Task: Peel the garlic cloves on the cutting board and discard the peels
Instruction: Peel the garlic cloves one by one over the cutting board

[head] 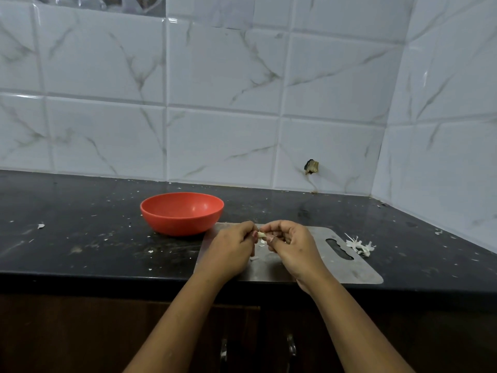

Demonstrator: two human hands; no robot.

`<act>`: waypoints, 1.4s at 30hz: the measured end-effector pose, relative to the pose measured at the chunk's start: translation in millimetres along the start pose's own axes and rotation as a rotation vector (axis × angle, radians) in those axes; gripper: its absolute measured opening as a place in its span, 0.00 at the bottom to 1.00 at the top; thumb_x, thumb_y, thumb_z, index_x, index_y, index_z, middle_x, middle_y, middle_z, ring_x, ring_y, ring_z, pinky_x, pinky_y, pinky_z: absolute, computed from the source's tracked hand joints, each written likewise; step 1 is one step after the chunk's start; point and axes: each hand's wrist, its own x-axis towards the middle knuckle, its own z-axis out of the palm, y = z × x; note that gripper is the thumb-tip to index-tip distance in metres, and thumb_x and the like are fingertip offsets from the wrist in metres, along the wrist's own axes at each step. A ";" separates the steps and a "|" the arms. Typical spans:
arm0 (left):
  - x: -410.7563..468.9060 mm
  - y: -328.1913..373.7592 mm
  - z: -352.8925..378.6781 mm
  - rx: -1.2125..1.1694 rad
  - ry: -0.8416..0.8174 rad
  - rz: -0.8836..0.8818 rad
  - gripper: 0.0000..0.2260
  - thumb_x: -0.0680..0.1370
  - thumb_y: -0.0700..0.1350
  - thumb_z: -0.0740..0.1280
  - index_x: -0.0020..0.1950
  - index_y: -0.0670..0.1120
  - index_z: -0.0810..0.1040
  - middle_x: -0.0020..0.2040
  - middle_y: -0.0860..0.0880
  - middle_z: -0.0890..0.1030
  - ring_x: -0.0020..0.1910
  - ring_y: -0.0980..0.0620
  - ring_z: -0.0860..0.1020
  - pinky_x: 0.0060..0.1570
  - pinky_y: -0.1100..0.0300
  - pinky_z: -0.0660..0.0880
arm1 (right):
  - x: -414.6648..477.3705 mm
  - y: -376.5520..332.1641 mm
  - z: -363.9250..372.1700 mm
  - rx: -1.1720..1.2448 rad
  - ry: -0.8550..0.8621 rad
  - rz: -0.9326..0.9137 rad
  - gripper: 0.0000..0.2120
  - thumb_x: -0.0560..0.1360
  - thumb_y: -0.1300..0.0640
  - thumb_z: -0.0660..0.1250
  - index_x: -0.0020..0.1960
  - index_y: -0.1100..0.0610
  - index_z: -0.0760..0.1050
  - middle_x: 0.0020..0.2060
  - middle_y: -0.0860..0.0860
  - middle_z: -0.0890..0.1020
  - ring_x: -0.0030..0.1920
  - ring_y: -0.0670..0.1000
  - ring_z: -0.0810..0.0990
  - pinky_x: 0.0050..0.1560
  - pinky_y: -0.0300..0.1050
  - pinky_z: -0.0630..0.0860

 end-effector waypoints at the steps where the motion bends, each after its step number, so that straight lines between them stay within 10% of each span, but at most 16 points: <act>1: 0.0 0.0 -0.6 -0.021 -0.007 -0.007 0.11 0.81 0.43 0.59 0.40 0.47 0.74 0.32 0.52 0.78 0.30 0.61 0.71 0.36 0.60 0.66 | 0.6 0.7 -0.3 0.008 0.004 -0.010 0.11 0.76 0.68 0.66 0.46 0.52 0.79 0.40 0.51 0.83 0.41 0.45 0.81 0.42 0.37 0.76; 8: 2.9 -2.1 -2.4 -0.095 -0.066 -0.046 0.13 0.80 0.43 0.60 0.35 0.47 0.72 0.30 0.52 0.73 0.31 0.54 0.69 0.37 0.56 0.64 | 1.3 2.3 0.8 -0.158 0.032 -0.093 0.18 0.75 0.69 0.64 0.46 0.50 0.59 0.39 0.53 0.82 0.36 0.44 0.75 0.41 0.36 0.71; 42: 1.4 0.1 -4.8 -0.303 0.018 -0.176 0.06 0.79 0.41 0.66 0.46 0.43 0.82 0.38 0.48 0.84 0.28 0.60 0.78 0.33 0.69 0.74 | -4.3 0.0 12.8 -0.401 0.107 -0.257 0.15 0.75 0.66 0.64 0.49 0.55 0.58 0.36 0.52 0.81 0.37 0.44 0.77 0.36 0.34 0.71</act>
